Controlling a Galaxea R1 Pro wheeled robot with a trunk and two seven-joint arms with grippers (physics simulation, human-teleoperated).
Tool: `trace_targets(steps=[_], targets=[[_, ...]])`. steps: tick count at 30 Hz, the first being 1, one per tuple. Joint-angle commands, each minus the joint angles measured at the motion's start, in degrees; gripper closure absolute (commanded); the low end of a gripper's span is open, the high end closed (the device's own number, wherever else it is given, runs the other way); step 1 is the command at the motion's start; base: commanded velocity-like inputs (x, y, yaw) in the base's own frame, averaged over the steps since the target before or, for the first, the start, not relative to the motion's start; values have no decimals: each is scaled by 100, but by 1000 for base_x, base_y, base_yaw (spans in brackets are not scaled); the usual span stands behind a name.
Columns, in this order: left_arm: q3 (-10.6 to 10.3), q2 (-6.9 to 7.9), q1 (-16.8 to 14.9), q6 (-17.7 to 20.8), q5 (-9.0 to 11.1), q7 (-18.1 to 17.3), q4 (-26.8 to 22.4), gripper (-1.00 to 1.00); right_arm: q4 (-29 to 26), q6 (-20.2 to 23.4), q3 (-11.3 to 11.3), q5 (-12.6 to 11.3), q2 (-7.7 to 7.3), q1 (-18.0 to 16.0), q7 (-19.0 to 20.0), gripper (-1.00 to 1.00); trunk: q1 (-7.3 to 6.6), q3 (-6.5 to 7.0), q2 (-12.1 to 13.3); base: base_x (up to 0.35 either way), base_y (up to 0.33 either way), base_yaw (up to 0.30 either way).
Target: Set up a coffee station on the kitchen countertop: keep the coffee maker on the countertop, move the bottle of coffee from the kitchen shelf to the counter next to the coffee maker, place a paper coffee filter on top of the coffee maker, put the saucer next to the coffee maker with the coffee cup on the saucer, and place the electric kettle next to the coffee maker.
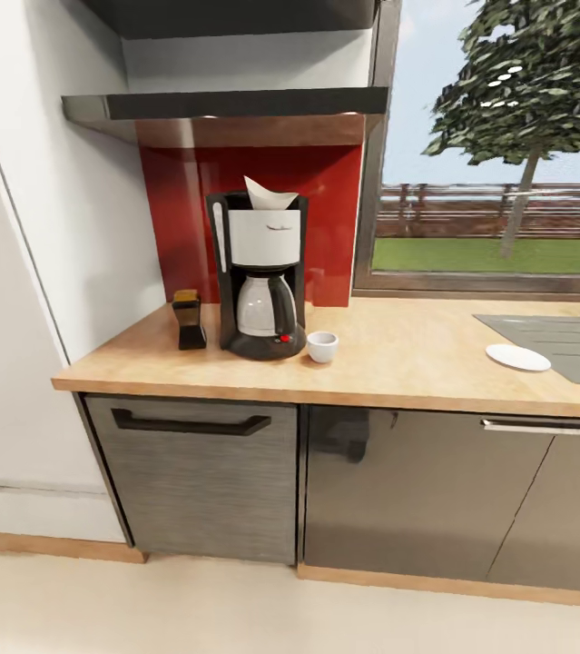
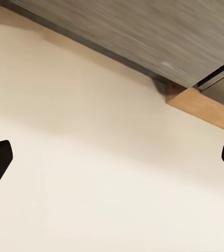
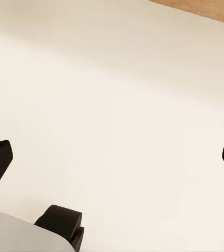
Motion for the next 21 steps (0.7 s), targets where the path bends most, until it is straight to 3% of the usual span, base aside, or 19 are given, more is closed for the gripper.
trace_targets(steps=[1,11,21], targets=[[-48,2,-2,-19,55,-19,4,-100,6,-23,2,31,-1,-5,-3,-100,-1,-6,-3,0,0,-268],[-47,3,-2,-18,55,-18,4,-100,9,-26,-33,31,-2,-5,-11,-100,-1,-6,-3,0,-15,-253],[-55,4,-2,-17,55,-18,4,-100,11,-21,-255,39,-1,-5,-12,-100,-1,-6,-3,0,-205,-52]])
